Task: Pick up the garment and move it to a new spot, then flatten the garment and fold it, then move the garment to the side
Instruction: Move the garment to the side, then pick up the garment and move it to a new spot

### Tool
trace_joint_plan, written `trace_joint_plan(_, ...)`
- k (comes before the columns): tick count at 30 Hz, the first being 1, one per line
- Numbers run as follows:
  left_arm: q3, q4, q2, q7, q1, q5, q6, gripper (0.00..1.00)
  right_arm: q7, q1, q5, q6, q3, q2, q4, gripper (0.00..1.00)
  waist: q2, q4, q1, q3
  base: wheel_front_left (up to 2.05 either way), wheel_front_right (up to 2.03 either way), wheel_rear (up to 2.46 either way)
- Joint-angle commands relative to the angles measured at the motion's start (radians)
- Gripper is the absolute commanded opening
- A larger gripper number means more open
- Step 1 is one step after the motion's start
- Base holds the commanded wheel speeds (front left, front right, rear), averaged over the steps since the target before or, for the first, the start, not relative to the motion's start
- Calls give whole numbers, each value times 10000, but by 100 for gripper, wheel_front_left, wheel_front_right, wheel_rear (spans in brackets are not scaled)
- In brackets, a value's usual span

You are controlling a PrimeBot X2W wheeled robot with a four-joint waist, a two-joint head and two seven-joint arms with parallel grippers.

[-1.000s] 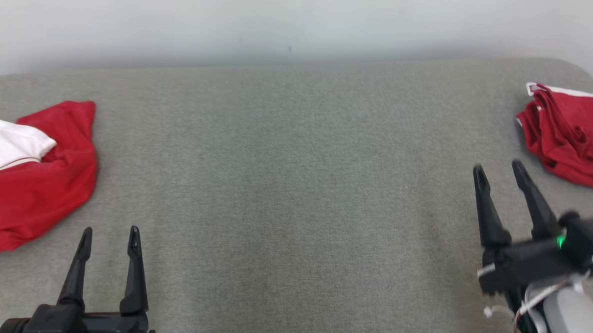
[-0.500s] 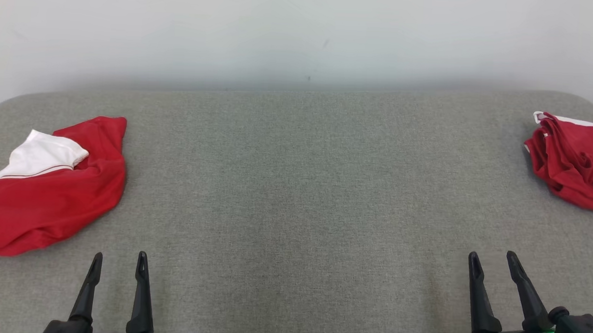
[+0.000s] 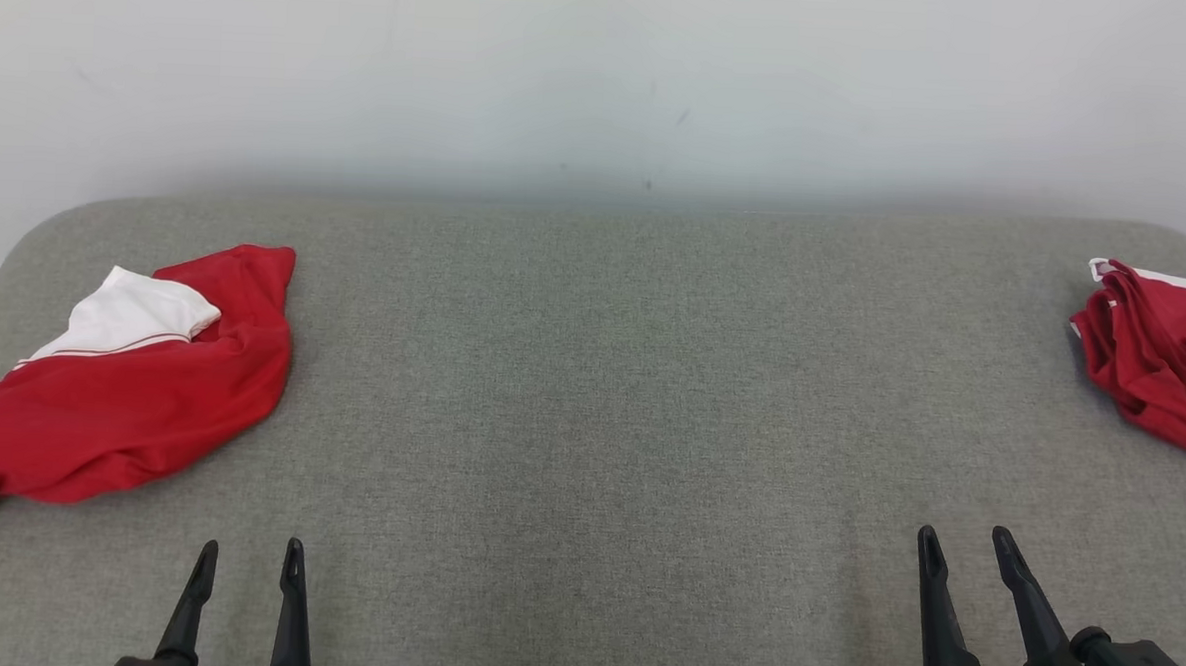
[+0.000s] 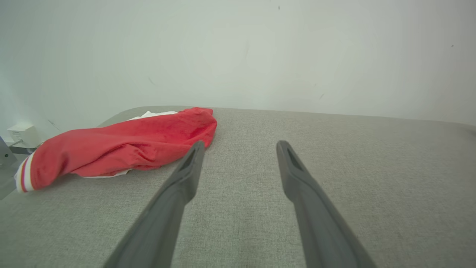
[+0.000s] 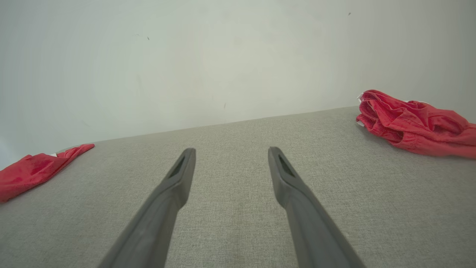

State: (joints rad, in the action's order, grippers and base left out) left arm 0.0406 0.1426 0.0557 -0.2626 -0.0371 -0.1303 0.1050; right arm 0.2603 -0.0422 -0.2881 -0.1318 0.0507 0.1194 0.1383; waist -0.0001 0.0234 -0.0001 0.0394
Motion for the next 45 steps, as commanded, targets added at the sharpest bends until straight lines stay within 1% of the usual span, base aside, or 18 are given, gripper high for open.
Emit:
trace_joint_plan(1, 52, 60, 27, -32, 49, -68, 18, 100, 32, -57, 75, 25, 19, -41, 34, 100, 1, 20, 1, -33, 0, 0, 0)
trace_joint_plan(9, 150, 150, 26, -32, 97, -60, 72, 100, 39, -134, 83, 25, 33, -85, 172, 100, 1, 58, 1, -117, 0, 0, 0)
trace_joint_plan(12, 150, 135, 11, -32, 147, -33, 20, 100, 29, -154, 22, 25, 66, -57, 221, 100, 1, 286, 1, -164, 0, 0, 0)
trace_joint_plan(17, 222, 189, 39, -32, 324, 25, 8, 100, -20, -168, -11, 25, 78, -111, 307, 100, 1, 1017, 1, -193, 0, 0, 0)
trace_joint_plan(24, 440, 300, 49, -32, 470, -52, -84, 100, -90, -152, 17, 25, 113, -231, 515, 100, 1, 2460, 1, -212, 0, 0, 0)
trace_joint_plan(36, 593, 354, 115, -32, 137, -47, -167, 100, -215, -49, 34, 25, 404, -217, 742, 100, 1, 4402, 1, -244, 0, 0, 0)
trace_joint_plan(40, 648, 292, 120, -32, 113, -65, -195, 100, -288, 19, 23, 25, 518, -192, 737, 100, 1, 4838, 1, -179, 0, 0, 0)
trace_joint_plan(45, 855, 107, 141, -32, -26, -177, -264, 100, -368, 217, 66, 25, 735, -121, 698, 100, 1, 4944, 1, 9, 0, 0, 0)
